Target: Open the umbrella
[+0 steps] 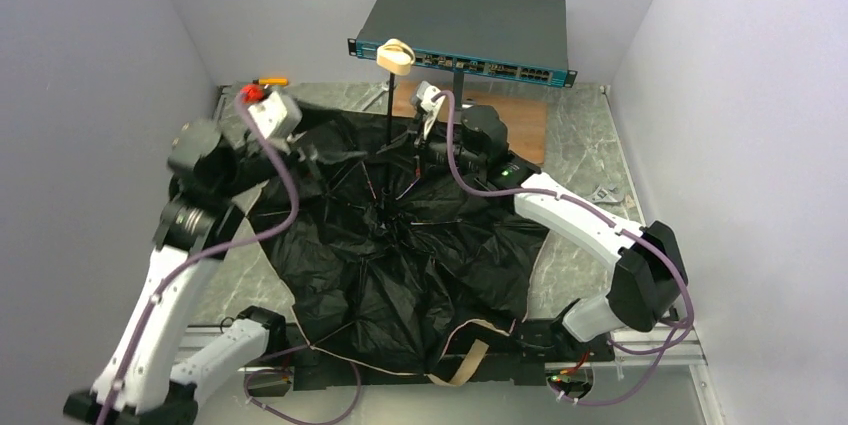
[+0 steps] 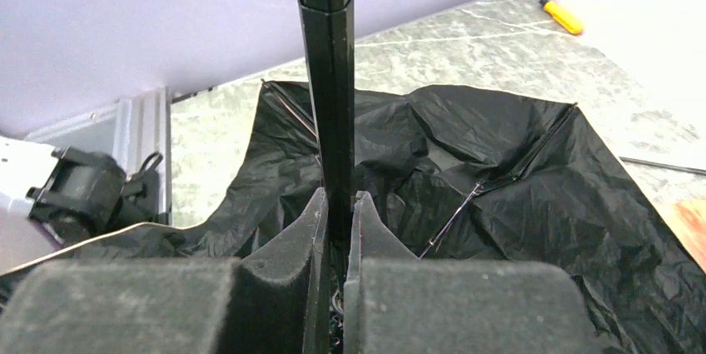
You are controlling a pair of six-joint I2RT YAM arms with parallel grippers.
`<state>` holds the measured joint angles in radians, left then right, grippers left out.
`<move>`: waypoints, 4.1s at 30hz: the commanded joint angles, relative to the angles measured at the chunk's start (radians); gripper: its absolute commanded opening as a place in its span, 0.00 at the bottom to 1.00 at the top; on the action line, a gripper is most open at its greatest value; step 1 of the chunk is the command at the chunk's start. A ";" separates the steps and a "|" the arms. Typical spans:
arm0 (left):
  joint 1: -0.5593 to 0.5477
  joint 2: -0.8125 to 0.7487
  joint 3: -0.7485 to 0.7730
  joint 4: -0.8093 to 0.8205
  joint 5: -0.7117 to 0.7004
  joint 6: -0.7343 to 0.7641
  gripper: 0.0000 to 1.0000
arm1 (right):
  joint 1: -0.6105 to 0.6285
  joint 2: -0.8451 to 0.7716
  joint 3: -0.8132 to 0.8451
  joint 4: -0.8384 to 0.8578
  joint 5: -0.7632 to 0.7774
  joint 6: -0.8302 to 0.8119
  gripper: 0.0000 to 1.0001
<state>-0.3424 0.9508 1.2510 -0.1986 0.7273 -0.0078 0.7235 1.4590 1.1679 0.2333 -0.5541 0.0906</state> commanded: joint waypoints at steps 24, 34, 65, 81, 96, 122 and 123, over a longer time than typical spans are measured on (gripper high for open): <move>0.034 0.112 -0.269 0.256 0.053 0.193 0.43 | 0.029 -0.011 0.174 0.207 0.039 0.187 0.00; 0.034 0.163 -0.321 0.103 0.019 0.337 0.38 | 0.030 0.000 0.231 0.215 0.066 0.197 0.00; 0.198 0.333 -0.358 -0.038 -0.101 0.597 0.02 | 0.011 -0.069 0.315 0.240 0.083 0.243 0.00; 0.212 0.119 0.074 -0.362 -0.204 0.846 0.00 | 0.009 -0.247 0.031 -0.207 0.032 -0.124 0.84; 0.226 0.038 0.225 -0.451 -0.505 1.623 0.00 | -0.269 -0.355 0.164 -0.824 0.194 -0.204 0.93; 0.016 0.085 0.269 -0.291 -0.703 2.154 0.00 | -0.100 0.125 0.941 -1.424 -0.188 -0.334 0.92; 0.010 0.082 0.263 -0.285 -0.706 2.157 0.00 | -0.080 0.127 0.922 -1.420 -0.171 -0.345 0.92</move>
<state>-0.3126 1.0500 1.5227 -0.6220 0.0731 2.0365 0.5690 1.5940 2.1250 -1.0767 -0.7486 -0.1783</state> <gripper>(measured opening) 0.108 0.922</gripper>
